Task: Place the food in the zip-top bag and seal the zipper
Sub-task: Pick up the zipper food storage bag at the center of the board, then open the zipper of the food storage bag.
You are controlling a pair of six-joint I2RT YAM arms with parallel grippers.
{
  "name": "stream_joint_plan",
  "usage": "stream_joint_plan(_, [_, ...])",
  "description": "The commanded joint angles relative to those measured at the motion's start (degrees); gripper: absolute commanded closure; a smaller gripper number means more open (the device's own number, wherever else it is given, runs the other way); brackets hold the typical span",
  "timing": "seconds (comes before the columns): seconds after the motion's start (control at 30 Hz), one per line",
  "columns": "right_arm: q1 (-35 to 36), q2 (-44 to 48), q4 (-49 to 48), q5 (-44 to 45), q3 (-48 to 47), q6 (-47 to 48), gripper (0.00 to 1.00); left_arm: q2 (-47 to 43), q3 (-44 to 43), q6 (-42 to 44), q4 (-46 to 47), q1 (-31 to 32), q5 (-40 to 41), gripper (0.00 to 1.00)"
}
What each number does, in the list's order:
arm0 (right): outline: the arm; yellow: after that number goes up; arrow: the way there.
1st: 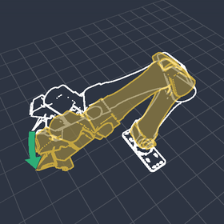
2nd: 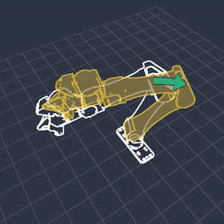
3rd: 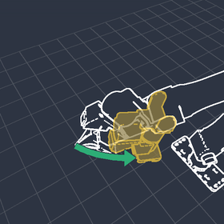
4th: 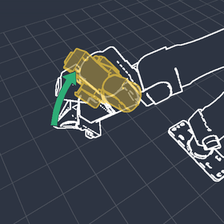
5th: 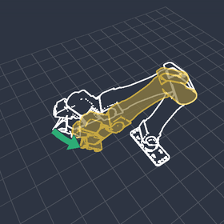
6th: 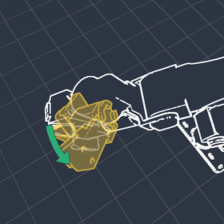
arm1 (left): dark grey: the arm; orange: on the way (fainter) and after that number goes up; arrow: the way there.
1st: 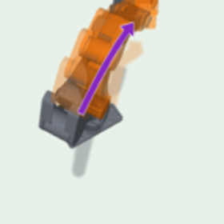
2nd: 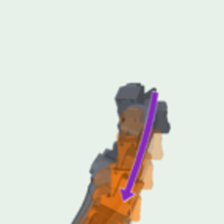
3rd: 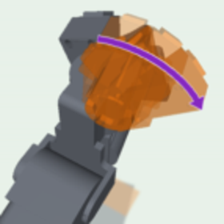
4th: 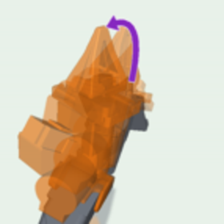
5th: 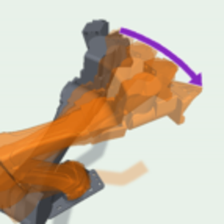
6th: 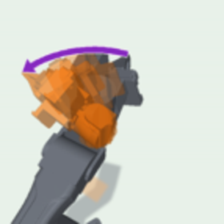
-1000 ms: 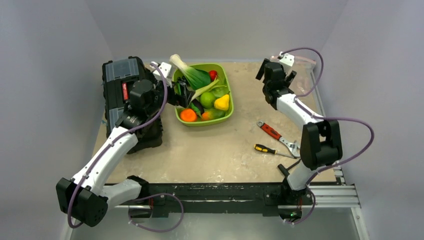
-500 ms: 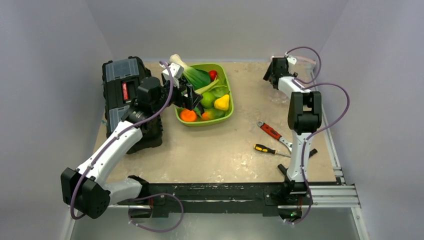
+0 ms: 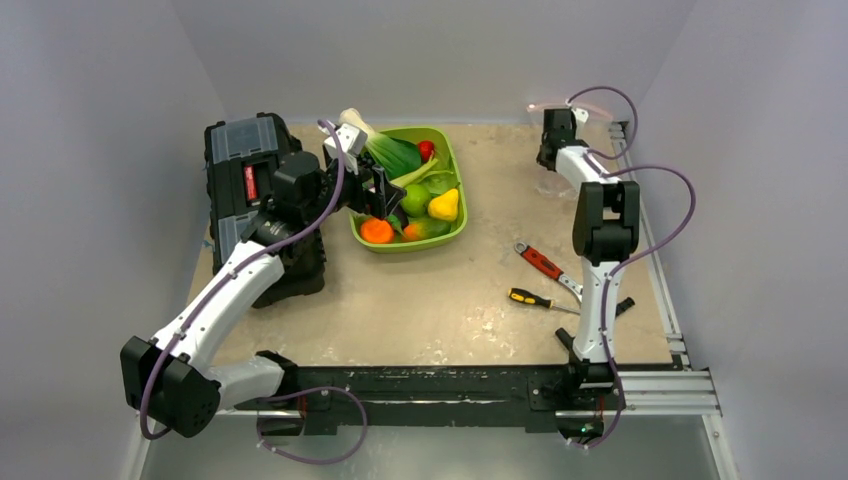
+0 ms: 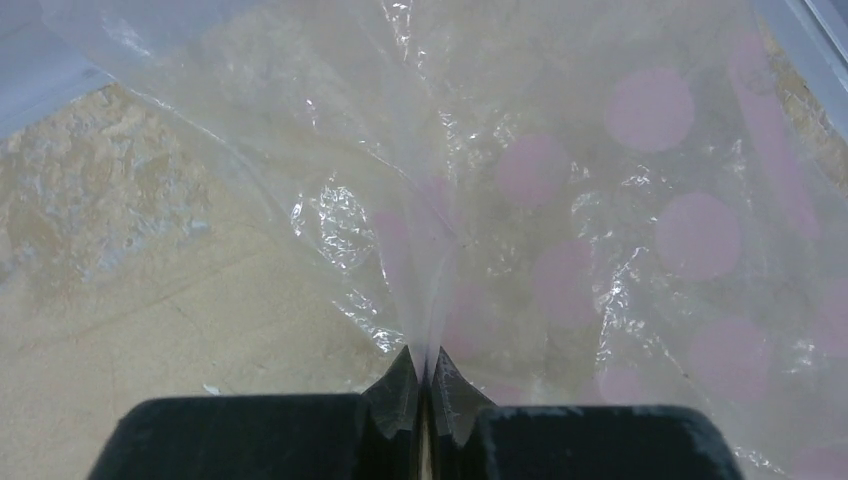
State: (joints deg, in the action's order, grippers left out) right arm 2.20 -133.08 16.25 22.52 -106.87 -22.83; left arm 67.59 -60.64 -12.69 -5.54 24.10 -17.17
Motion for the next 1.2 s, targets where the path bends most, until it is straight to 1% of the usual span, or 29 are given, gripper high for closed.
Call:
stream_joint_plan(0.0, [0.0,6.2,-1.7,-2.9,2.5,2.9,1.00,-1.0,-2.6,0.0,0.5,0.1,-1.0,0.03])
stream_joint_plan(0.07, [0.1,12.2,-4.1,-7.4,7.6,1.6,1.00,-1.0,-3.1,0.6,-0.2,0.1,-1.0,0.03])
stream_joint_plan(0.17, [1.0,24.7,-14.9,-16.2,22.4,-0.3,1.00,-1.0,-3.6,1.4,-1.1,0.0,-1.6,0.03])
stream_joint_plan(0.23, [1.6,34.6,-25.3,-22.5,33.9,-1.4,1.00,-1.1,-3.8,1.4,-1.5,0.1,-2.2,0.04])
stream_joint_plan(0.3, [2.3,41.2,-35.3,-29.0,46.5,-2.3,1.00,-1.3,-3.9,1.1,-1.8,-0.1,-2.6,0.05])
stream_joint_plan(0.37, [2.6,46.5,-44.9,-36.8,55.8,-3.9,1.00,-1.4,-4.0,-0.5,-1.6,-0.9,-3.4,0.05])
stream_joint_plan(0.4, [2.7,48.6,-50.9,-40.8,60.6,-5.6,1.00,-1.4,-4.0,-2.2,-1.0,-1.9,-4.5,0.05])
stream_joint_plan(0.47, [4.1,51.6,-68.2,-48.1,70.3,-10.4,1.00,-1.6,-3.7,-7.0,1.3,-4.9,-8.2,0.05])
stream_joint_plan(0.5, [6.1,52.6,-74.8,-50.5,73.9,-11.6,1.00,-1.5,-3.4,-10.2,3.0,-6.6,-10.2,0.05])
stream_joint_plan(0.53, [8.4,53.5,-78.7,-52.0,76.6,-11.4,1.00,-1.2,-3.1,-13.1,4.3,-8.3,-12.4,0.04])
stream_joint_plan(0.57, [10.9,54.8,-79.3,-53.0,78.0,-9.9,1.00,-0.5,-3.2,-16.0,6.1,-9.9,-14.7,0.04])
stream_joint_plan(0.63, [14.9,58.7,-79.4,-53.1,80.7,-7.2,1.00,1.3,-4.9,-20.2,5.8,-11.9,-17.3,0.04])
stream_joint_plan(0.73, [17.0,63.3,-81.6,-54.2,85.1,-5.3,1.00,3.6,-7.6,-21.7,0.3,-12.3,-18.4,0.05])
stream_joint_plan(0.83, [17.3,66.8,-80.5,-57.2,87.7,-2.0,1.00,5.4,-8.0,-23.9,-0.8,-12.5,-19.1,0.07])
stream_joint_plan(1.0, [17.6,71.9,-74.6,-58.6,90.2,3.2,1.00,9.1,-10.0,-26.9,-4.7,-12.5,-20.7,0.10])
stream_joint_plan(1.07, [17.7,73.6,-72.3,-59.1,90.4,4.2,1.00,10.5,-10.2,-28.5,-4.4,-12.5,-22.0,0.10])
stream_joint_plan(1.17, [17.7,75.6,-71.5,-59.2,91.1,4.4,1.00,12.6,-10.7,-31.1,-4.2,-12.5,-24.6,0.10])
